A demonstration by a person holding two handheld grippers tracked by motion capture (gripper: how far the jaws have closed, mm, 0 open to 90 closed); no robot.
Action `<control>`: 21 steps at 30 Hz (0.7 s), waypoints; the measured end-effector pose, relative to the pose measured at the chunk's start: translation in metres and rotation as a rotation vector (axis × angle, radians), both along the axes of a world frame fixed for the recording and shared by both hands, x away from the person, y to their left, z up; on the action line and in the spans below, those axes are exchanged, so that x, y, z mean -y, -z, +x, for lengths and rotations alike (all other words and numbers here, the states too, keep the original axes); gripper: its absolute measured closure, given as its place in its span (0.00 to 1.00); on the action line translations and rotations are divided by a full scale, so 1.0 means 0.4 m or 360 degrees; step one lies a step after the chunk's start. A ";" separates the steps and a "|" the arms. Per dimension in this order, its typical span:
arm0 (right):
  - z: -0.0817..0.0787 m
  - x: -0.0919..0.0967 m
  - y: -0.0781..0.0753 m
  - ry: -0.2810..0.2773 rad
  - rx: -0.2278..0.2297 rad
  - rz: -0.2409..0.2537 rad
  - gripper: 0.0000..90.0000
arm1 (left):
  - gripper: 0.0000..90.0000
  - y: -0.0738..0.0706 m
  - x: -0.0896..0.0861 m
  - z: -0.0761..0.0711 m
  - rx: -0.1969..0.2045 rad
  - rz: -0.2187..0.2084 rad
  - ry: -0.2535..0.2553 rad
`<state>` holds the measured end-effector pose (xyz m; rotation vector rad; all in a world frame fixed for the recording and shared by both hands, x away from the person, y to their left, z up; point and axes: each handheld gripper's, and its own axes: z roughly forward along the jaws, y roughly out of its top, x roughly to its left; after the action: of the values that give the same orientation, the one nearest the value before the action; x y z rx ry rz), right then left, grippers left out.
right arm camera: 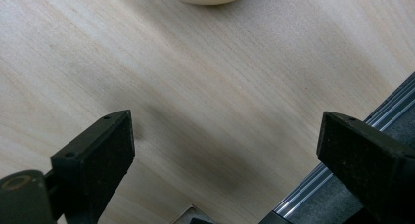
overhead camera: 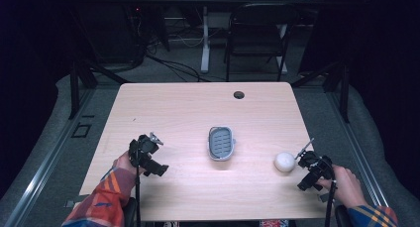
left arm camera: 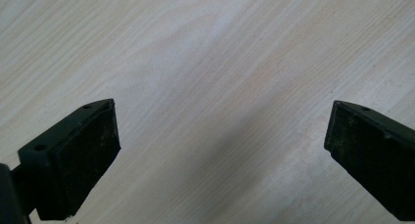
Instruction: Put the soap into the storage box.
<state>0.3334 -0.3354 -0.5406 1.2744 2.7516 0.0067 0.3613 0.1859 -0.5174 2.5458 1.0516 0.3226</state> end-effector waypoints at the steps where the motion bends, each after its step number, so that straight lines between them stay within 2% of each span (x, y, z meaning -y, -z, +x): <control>1: 0.000 0.000 0.000 0.0000 0.0001 0.0000 0.07 | 0.00 0.000 0.000 0.000 0.0000 -0.0002 0.0000; 6: 0.000 0.000 -0.001 0.0000 -0.0004 -0.0002 0.06 | 0.00 0.002 0.000 -0.001 -0.0006 0.0001 0.0003; 8: 0.008 0.000 -0.003 0.0032 -0.0007 0.0025 0.00 | 0.00 0.004 -0.002 -0.001 -0.0011 0.0001 -0.0004; 9: 0.008 0.000 -0.003 0.0032 -0.0007 0.0025 0.00 | 0.00 0.004 -0.002 -0.001 -0.0011 0.0001 -0.0004; 10: 0.009 -0.002 -0.008 0.0081 0.0019 0.0077 0.00 | 0.00 0.004 -0.003 -0.002 -0.0016 -0.0003 -0.0006; 13: 0.017 0.000 -0.019 0.0045 -0.0004 0.0059 0.00 | 0.00 0.003 -0.002 -0.001 -0.0017 -0.0001 -0.0001; 16: 0.019 0.000 -0.019 0.0062 0.0010 0.0074 0.00 | 0.00 0.005 0.001 0.001 -0.0022 0.0007 0.0005; 17: 0.023 0.000 -0.025 0.0033 -0.0008 0.0048 0.00 | 0.00 0.006 0.000 0.001 -0.0025 0.0008 0.0004; 19: 0.020 -0.004 -0.018 0.0082 0.0062 0.0132 0.00 | 0.00 0.006 -0.001 0.001 -0.0030 0.0006 0.0003; 21: 0.027 -0.009 -0.029 0.0049 0.0030 0.0098 0.00 | 0.00 0.006 -0.001 0.001 -0.0025 0.0006 0.0004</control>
<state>0.3443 -0.3319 -0.5289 1.3244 2.7361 0.1011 0.3619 0.1862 -0.5198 2.5567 1.0547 0.3051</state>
